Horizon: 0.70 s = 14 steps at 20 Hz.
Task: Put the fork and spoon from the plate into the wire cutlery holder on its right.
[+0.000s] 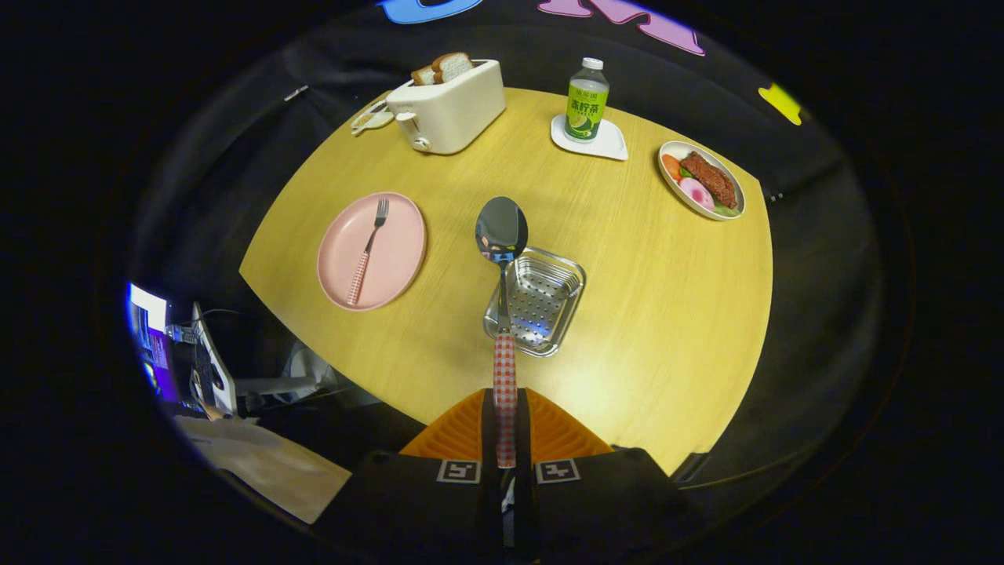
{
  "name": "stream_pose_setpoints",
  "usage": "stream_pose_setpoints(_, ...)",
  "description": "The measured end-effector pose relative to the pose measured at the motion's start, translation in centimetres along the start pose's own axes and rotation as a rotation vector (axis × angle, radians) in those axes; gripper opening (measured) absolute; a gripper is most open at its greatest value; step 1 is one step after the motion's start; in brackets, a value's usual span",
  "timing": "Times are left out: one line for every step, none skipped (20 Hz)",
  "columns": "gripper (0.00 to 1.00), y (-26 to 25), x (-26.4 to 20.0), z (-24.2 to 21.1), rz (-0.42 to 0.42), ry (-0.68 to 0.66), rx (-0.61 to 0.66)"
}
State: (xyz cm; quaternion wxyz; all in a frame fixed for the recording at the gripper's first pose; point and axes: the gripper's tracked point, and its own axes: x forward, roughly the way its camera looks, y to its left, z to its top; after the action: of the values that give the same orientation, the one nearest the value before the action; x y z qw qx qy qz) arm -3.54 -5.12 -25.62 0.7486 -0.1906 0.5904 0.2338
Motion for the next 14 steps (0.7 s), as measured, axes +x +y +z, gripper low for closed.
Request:
stream_pose_setpoints(0.11, -0.9, 0.0, -0.4, -0.015, 0.029, -0.021)
stream_pose_setpoints(0.11, -1.8, 0.0, -0.7, -0.025, 0.057, -0.046)
stream_pose_setpoints(0.11, -2.5, 0.0, -0.9, -0.031, 0.079, -0.069)
stream_pose_setpoints(0.11, -2.9, 0.0, -1.1, -0.029, 0.107, -0.092)
stream_pose_setpoints(0.11, -3.1, 0.4, -1.3, -0.023, 0.140, -0.115)
stream_pose_setpoints(0.11, -3.3, 0.7, -1.6, -0.018, 0.169, -0.140)
stream_pose_setpoints(0.11, -3.8, 0.8, -1.9, -0.016, 0.205, -0.171)
stream_pose_setpoints(0.11, -4.3, 0.9, -2.3, -0.017, 0.238, -0.199)
stream_pose_setpoints(0.11, -4.7, 1.0, -2.4, -0.018, 0.267, -0.222)
stream_pose_setpoints(0.11, -5.0, 1.2, -2.4, -0.015, 0.285, -0.231)
stream_pose_setpoints(0.11, -5.0, 1.4, -2.2, -0.007, 0.303, -0.230)
stream_pose_setpoints(0.11, -5.0, 1.7, -2.1, -0.001, 0.322, -0.232)
stream_pose_setpoints(0.11, -4.9, 2.0, -1.9, 0.005, 0.340, -0.239)
stream_pose_setpoints(0.11, -4.8, 2.3, -1.8, 0.009, 0.362, -0.253)
